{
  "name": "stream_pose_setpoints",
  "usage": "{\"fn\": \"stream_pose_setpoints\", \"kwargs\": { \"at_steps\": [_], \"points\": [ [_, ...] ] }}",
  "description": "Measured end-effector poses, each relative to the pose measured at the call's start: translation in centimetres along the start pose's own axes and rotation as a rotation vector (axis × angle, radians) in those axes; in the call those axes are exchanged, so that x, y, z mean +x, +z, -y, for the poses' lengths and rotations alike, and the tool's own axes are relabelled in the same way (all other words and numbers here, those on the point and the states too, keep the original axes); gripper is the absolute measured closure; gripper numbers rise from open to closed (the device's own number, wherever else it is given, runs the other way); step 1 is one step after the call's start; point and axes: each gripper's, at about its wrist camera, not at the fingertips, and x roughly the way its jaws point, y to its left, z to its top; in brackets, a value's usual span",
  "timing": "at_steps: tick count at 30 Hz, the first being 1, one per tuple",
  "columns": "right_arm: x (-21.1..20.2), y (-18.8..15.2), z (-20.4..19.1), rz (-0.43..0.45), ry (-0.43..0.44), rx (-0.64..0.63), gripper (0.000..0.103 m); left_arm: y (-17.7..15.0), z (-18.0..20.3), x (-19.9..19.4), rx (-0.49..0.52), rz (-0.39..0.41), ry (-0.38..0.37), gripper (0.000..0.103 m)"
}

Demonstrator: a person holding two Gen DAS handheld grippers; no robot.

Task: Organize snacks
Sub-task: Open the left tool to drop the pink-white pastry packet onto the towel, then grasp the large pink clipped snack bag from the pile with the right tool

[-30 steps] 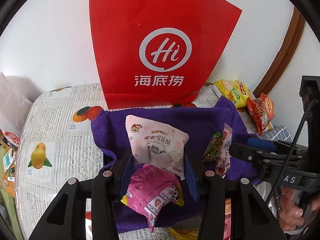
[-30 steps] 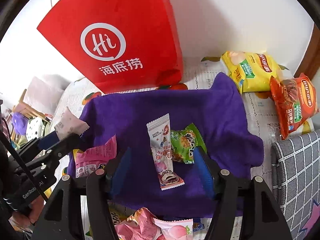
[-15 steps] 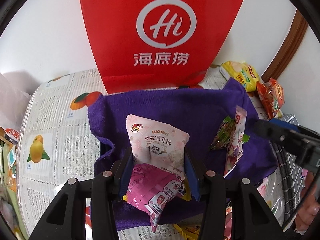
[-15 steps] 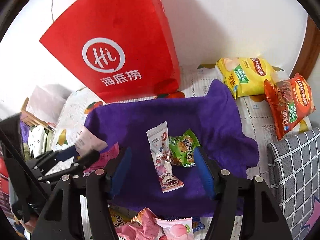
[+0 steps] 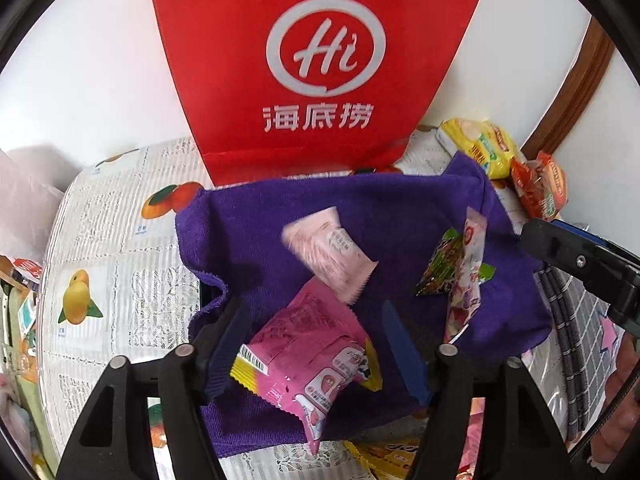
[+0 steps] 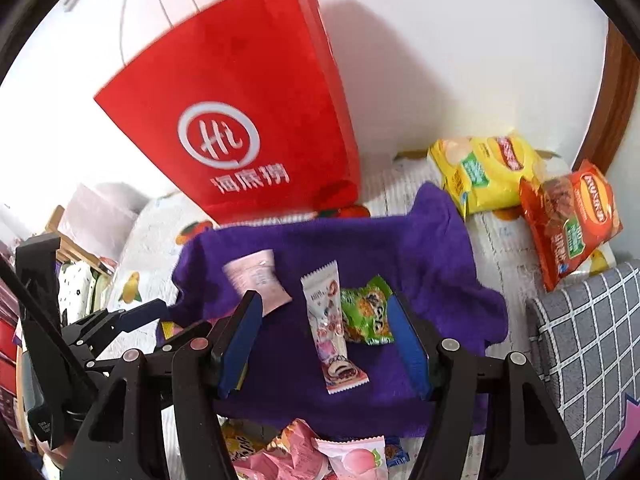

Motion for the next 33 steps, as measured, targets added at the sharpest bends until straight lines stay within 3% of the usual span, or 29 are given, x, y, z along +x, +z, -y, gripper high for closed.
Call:
{"fn": "stream_pose_setpoints", "kwargs": {
  "at_steps": [7, 14, 20, 25, 33],
  "points": [
    [-2.2, -0.2, -1.8, 0.072, 0.005, -0.035, 0.039, 0.1, 0.0, -2.0, -0.013, 0.045, -0.021, 0.034],
    [-3.8, -3.3, -4.1, 0.116, -0.002, -0.092, 0.039, 0.1, 0.1, -4.4, -0.014, 0.111, -0.021, 0.034],
    [-6.2, -7.6, -3.5, 0.165, -0.153, -0.146, 0.039, 0.2, -0.1, -5.8, -0.018, 0.151, 0.012, 0.034],
    [-6.5, -11.1, -1.8, 0.123, -0.150, -0.116, 0.039, -0.1, 0.5, -7.4, 0.000, 0.196, 0.003, 0.034],
    [-2.9, -15.3, -1.8, 0.003, -0.057, -0.118, 0.039, -0.5, 2.0, -8.8, 0.041, 0.227, 0.025, 0.034]
  ]
}}
